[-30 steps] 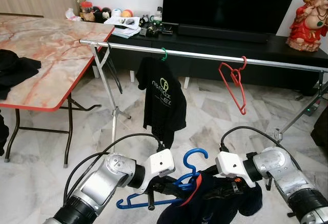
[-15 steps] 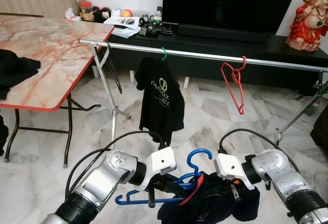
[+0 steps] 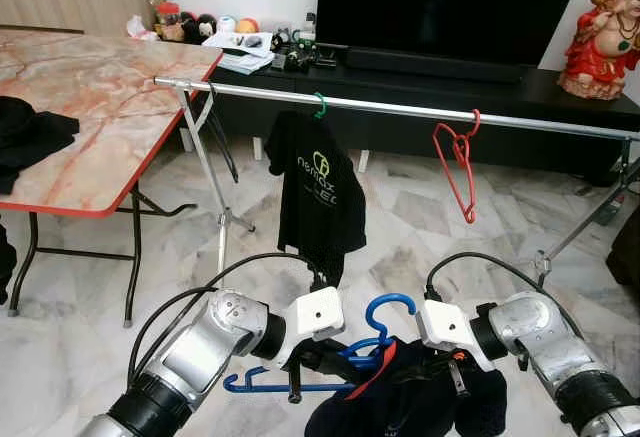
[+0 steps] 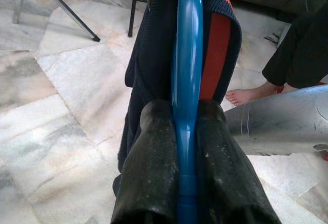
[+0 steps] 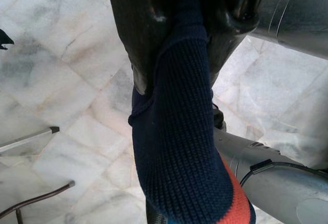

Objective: Hang hanger

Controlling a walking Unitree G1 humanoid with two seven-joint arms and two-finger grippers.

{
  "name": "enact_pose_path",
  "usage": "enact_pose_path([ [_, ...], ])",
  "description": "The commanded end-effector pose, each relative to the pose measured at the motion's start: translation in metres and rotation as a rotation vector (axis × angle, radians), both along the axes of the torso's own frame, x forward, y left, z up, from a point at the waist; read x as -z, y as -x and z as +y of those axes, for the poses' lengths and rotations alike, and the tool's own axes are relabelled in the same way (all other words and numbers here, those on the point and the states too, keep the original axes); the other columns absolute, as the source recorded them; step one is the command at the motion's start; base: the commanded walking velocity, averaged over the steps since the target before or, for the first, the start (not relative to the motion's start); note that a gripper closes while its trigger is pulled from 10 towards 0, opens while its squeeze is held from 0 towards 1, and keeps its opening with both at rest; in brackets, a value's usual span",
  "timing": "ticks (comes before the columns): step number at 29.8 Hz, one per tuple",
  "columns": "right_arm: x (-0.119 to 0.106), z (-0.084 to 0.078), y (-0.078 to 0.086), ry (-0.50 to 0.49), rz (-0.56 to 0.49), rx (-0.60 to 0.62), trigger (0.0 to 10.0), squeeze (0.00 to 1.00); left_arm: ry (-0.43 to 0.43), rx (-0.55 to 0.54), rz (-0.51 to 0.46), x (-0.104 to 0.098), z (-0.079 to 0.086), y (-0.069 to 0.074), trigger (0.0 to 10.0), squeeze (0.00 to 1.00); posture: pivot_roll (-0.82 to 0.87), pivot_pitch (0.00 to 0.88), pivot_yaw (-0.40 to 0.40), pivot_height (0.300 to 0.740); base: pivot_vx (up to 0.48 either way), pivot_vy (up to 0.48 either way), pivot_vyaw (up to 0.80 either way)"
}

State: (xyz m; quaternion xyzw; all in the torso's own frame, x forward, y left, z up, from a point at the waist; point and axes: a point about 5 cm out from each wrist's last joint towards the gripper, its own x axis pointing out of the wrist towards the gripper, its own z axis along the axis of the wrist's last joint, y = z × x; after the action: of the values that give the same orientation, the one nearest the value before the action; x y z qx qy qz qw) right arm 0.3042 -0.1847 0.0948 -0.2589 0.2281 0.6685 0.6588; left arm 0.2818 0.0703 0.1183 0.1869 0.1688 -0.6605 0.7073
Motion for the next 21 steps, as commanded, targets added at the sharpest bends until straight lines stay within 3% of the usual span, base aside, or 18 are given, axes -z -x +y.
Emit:
enact_pose_path([
  [1, 0.009, 0.005, 0.004, 0.012, 0.025, -0.017, 0.0, 0.0, 0.086, 0.053, -0.092, -0.024, -0.015, -0.003, 10.0, 1.0, 0.04, 0.057, -0.081, 0.74, 0.0, 0.0, 0.0],
  [8, 0.021, -0.014, 0.004, 0.103, -0.009, 0.105, 0.0, 0.0, 0.059, 0.04, -0.078, -0.023, 0.001, -0.002, 10.0, 1.0, 0.04, 0.063, -0.083, 0.74, 0.0, 0.0, 0.0],
  [11, 0.022, -0.017, 0.005, 0.097, -0.015, 0.131, 0.0, 0.0, 0.047, 0.03, -0.073, -0.023, 0.007, -0.002, 10.0, 1.0, 0.04, 0.063, -0.083, 0.74, 0.0, 0.0, 0.0],
  [12, 0.023, -0.022, 0.001, 0.099, -0.055, 0.204, 0.0, 0.0, 0.024, 0.01, -0.077, -0.021, 0.017, -0.002, 10.0, 1.0, 0.04, 0.064, -0.083, 0.74, 0.0, 0.0, 0.0],
  [16, 0.021, -0.029, -0.007, 0.107, -0.121, 0.334, 0.0, 0.0, 0.021, -0.038, -0.094, -0.021, 0.025, -0.004, 10.0, 1.0, 0.04, 0.067, -0.084, 0.74, 0.0, 0.0, 0.0],
  [18, 0.009, -0.028, -0.019, 0.016, -0.185, 0.47, 0.0, 0.0, 0.036, -0.165, -0.128, -0.015, 0.032, -0.011, 10.0, 1.0, 0.04, 0.071, -0.082, 0.74, 0.0, 0.0, 0.0],
  [21, -0.004, -0.021, -0.028, -0.06, -0.239, 0.526, 0.0, 0.0, 0.025, -0.288, -0.147, -0.004, 0.036, -0.016, 10.0, 1.0, 0.04, 0.073, -0.079, 0.74, 0.0, 0.0, 0.0],
])
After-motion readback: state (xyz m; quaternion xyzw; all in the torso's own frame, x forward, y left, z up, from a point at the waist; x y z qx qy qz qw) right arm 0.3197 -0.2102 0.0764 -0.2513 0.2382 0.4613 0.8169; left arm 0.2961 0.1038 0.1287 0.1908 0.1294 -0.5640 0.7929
